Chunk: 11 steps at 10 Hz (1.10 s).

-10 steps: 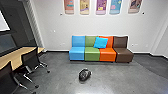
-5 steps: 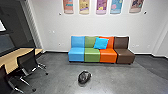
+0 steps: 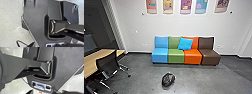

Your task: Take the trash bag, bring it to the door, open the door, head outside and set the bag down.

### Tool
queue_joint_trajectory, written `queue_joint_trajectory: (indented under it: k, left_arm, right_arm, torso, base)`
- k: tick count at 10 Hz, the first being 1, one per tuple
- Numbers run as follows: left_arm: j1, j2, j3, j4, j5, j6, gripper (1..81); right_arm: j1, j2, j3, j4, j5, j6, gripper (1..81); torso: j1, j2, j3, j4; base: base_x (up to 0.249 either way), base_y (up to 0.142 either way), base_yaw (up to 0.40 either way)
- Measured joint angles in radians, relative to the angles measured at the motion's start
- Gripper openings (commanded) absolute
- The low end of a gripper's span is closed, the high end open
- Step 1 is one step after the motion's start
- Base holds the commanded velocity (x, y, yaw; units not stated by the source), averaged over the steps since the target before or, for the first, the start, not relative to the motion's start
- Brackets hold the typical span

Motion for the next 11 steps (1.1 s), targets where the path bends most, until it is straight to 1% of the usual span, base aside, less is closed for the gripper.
queue_joint_trajectory:
  k: [8,11]
  left_arm:
    - [0.000,0.001,0.003,0.000,0.000,0.000,81.1]
    - [0.000,-0.001,0.002,0.000,0.000,0.000,81.1]
  right_arm:
    - [0.000,0.001,0.000,0.000,0.000,0.000,81.1]
    - [0.000,0.002,0.000,0.000,0.000,0.000,81.1]
  torso:
    - [0.000,0.000,0.000,0.000]
    - [0.000,0.000,0.000,0.000]
  base:
    - [0.171,0.068,0.000]
    - [0.168,0.000,0.000]
